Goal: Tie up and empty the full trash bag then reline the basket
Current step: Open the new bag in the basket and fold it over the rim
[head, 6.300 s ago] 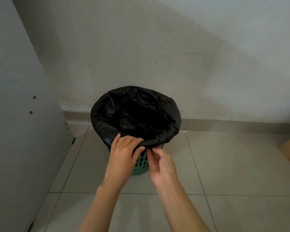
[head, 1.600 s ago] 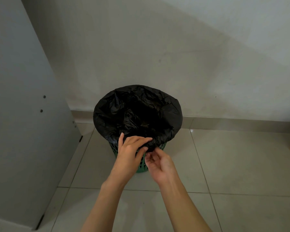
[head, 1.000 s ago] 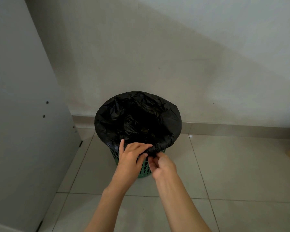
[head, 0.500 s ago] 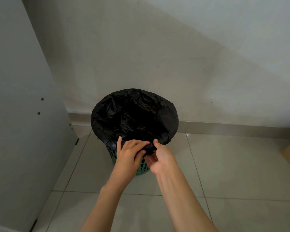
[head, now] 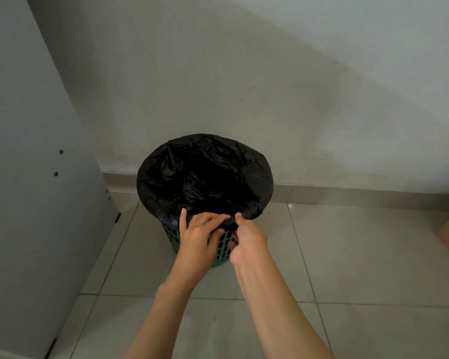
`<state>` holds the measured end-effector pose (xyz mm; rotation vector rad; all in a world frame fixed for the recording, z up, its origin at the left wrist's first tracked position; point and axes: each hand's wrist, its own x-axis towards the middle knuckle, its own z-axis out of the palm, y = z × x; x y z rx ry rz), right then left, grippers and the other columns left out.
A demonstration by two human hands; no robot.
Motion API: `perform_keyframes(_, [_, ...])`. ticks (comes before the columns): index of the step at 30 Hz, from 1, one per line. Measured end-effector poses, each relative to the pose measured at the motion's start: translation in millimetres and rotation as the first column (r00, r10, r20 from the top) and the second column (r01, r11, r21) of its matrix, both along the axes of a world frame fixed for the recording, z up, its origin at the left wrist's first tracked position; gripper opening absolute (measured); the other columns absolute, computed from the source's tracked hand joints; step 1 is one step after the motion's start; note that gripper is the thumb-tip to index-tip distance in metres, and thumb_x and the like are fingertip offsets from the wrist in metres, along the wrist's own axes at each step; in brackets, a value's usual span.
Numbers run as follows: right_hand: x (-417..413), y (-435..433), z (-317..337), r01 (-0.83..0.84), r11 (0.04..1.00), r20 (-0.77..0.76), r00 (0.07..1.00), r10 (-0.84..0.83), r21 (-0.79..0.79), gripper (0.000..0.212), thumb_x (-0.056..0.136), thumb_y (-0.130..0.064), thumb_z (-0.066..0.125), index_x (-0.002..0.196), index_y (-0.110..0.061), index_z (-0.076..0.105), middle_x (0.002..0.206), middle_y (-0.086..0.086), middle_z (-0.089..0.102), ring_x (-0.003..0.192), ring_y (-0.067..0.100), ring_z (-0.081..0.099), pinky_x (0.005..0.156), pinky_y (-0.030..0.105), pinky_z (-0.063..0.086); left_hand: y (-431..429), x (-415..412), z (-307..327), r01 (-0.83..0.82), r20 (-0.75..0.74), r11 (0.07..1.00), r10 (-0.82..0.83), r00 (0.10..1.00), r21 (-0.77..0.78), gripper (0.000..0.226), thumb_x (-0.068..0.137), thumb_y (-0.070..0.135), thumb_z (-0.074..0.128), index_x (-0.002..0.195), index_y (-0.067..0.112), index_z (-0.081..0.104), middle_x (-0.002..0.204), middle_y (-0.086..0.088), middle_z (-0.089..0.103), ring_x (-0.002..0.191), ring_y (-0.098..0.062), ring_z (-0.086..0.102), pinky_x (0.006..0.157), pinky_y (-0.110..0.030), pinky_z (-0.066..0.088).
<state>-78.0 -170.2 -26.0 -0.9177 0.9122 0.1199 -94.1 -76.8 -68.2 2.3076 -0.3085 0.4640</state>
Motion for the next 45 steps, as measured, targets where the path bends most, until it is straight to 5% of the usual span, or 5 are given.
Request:
perform_keyframes(11, [-0.5,-2.9,-8.6,-0.004,0.992,0.069,0.998,-0.004,0.123,0.010,0.085,-0.012,0.067,0.083,-0.006,0.060,0.085,0.006,0.057,0.071,0.014,0.049,0.059,0.023,0.037,-6.1,1.9,1.2,-0.044,-0.009,0.999,0.043,0.999,-0.021,0.031,0.090,0.007,0.057,0.117,0.021,0.065,0.107,0.009,0.062,0.107,-0.006,0.050,0.110,-0.019,-0.019])
perform_keyframes(21, [5.3,-7.5,-17.3,-0.066,0.909,0.258,0.965,-0.047,0.412,0.024,0.091,-0.017,0.059,0.105,0.003,0.058,0.089,0.014,0.062,0.075,0.022,0.059,0.064,0.025,0.048,-4.0,5.2,-6.1,-0.017,0.088,0.999,0.013,0.996,0.041,0.030,0.088,0.016,0.054,0.114,0.023,0.066,0.103,0.012,0.064,0.102,0.003,0.047,0.115,-0.025,0.001])
perform_keyframes(26, [8.6,-11.1,-17.6,-0.035,0.941,0.244,0.968,-0.051,0.338,0.033,0.084,-0.010,0.066,0.113,0.005,0.059,0.111,0.019,0.065,0.095,0.025,0.064,0.079,0.028,0.052,14.0,6.8,-2.6,-0.055,0.174,0.996,0.043,0.984,0.064,0.034,0.088,0.032,0.057,0.114,0.011,0.066,0.111,0.001,0.064,0.116,-0.014,0.049,0.101,-0.037,0.042])
perform_keyframes(39, [18.3,-19.6,-13.7,0.044,0.999,0.184,0.982,-0.039,-0.020,0.018,0.077,-0.016,0.077,0.078,-0.005,0.062,0.089,0.011,0.068,0.083,0.024,0.066,0.071,0.031,0.055,61.6,7.5,3.6,-0.212,0.058,0.935,0.203,0.977,0.284,0.038,0.085,0.055,0.049,0.110,0.034,0.067,0.109,0.016,0.064,0.119,-0.011,0.048,0.111,-0.055,0.010])
perform_keyframes(45, [5.0,-9.8,-27.9,0.096,0.978,0.335,0.942,-0.029,-0.186,0.039,0.081,-0.023,0.073,0.117,-0.015,0.060,0.115,0.002,0.065,0.105,0.019,0.063,0.095,0.041,0.051,0.7,4.3,7.7,-0.163,0.086,0.951,0.146,0.986,0.262,0.042,0.083,0.050,0.046,0.109,0.026,0.069,0.090,0.012,0.069,0.089,-0.014,0.062,0.085,-0.031,0.029])
